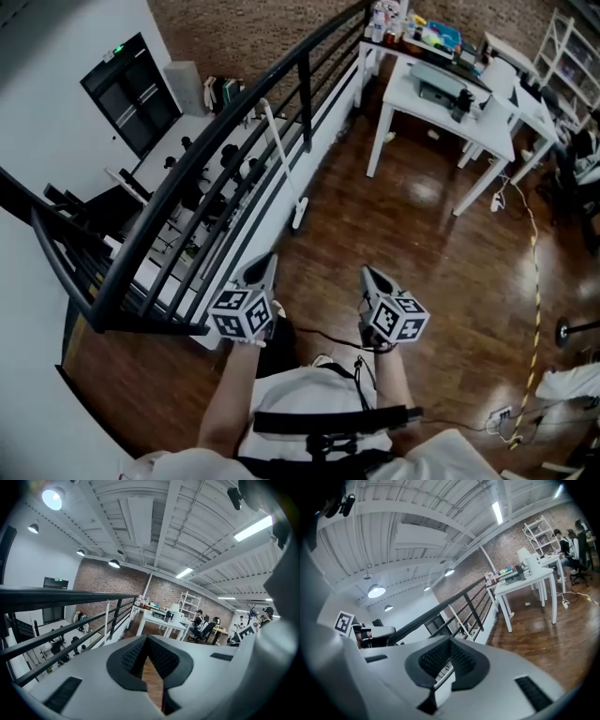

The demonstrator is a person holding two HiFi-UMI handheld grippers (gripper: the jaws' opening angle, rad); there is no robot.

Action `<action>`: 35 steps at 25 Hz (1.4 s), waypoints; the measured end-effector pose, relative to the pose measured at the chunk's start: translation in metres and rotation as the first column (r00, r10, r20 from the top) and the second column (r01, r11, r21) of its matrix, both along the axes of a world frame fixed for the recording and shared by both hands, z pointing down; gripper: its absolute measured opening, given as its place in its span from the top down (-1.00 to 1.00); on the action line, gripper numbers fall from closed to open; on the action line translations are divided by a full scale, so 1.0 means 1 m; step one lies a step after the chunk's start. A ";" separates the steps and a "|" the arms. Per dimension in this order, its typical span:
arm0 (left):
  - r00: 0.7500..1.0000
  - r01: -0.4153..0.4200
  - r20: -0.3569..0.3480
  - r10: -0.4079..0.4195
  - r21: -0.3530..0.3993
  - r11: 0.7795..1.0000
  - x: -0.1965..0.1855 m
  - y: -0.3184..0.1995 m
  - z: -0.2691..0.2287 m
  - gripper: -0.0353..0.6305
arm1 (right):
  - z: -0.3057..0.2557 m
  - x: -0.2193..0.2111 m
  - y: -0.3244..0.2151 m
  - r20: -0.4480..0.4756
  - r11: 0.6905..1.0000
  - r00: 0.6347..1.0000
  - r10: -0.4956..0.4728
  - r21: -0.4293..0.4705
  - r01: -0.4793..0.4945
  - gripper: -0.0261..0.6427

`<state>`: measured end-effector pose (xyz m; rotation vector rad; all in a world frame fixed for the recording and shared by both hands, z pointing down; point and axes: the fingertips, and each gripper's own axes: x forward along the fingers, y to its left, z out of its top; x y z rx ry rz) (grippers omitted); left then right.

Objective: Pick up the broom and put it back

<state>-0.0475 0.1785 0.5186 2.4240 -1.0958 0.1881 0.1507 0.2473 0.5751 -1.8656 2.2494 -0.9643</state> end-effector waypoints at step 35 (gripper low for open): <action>0.990 0.107 -0.088 -0.109 -0.028 0.994 -0.009 -0.380 0.010 0.93 | -0.004 -0.038 -0.423 -0.110 0.979 0.972 -0.206 -0.024 0.204 0.89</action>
